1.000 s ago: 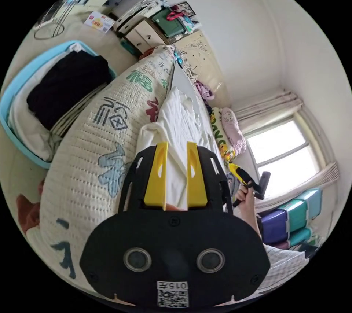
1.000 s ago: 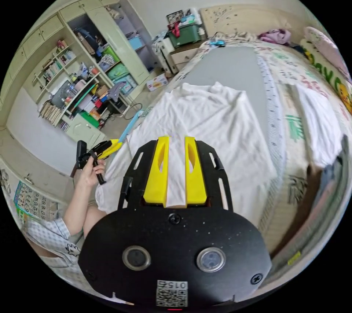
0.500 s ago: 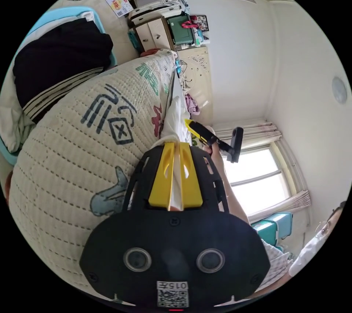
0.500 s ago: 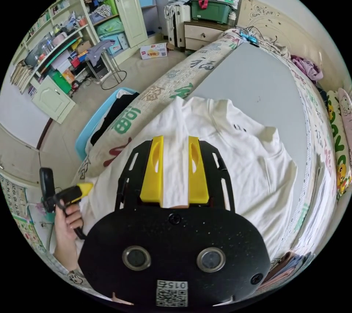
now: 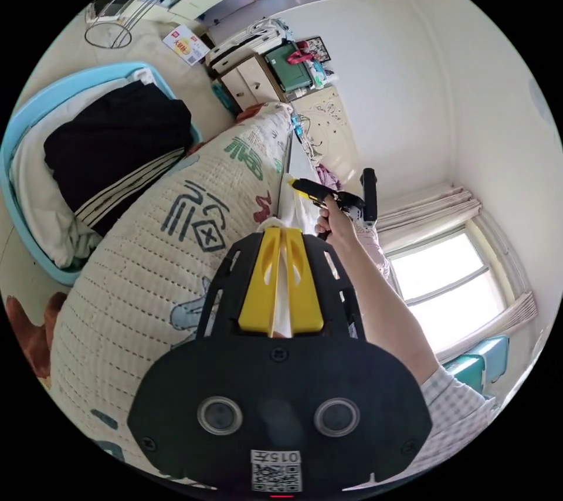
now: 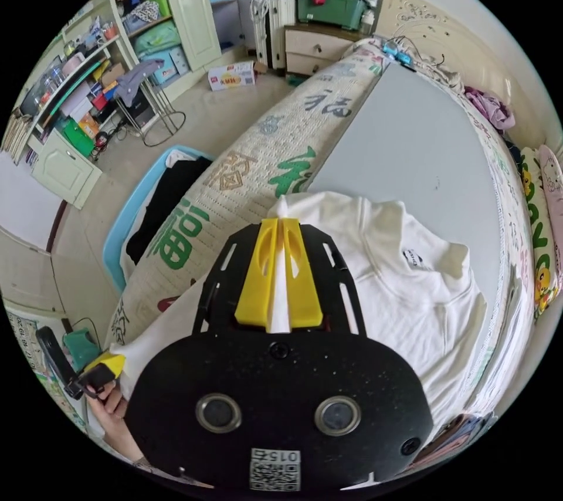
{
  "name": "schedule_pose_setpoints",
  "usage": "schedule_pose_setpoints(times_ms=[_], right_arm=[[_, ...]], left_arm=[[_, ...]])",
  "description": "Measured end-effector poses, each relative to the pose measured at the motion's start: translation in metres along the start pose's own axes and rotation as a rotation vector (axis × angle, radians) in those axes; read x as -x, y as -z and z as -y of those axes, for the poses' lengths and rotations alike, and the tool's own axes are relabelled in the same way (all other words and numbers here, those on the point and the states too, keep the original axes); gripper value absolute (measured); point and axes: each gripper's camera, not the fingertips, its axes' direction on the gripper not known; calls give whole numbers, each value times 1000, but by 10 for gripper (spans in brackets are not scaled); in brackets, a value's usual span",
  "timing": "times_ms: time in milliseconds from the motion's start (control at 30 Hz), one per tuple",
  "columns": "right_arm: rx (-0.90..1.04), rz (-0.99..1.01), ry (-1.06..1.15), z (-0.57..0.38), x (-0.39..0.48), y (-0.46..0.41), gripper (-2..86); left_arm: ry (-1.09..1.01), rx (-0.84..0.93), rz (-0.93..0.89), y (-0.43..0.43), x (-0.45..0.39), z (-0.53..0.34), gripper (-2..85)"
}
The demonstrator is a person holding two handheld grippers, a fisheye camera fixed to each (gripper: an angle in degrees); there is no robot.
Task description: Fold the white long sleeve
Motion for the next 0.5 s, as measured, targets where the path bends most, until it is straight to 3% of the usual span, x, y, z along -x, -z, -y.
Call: schedule_pose_setpoints(times_ms=[100, 267, 400, 500], right_arm=[[-12, 70, -17, -3, -17, 9, 64], [-170, 166, -44, -34, -90, 68, 96], [-375, 267, -137, -99, -200, 123, 100], [-430, 199, -279, -137, -280, 131, 104]], left_arm=[[71, 28, -47, -6, 16, -3, -1], [-36, 13, -2, -7, -3, -13, 4], [-104, 20, 64, -8, -19, -22, 8], [-157, -12, 110, -6, -34, -34, 12]])
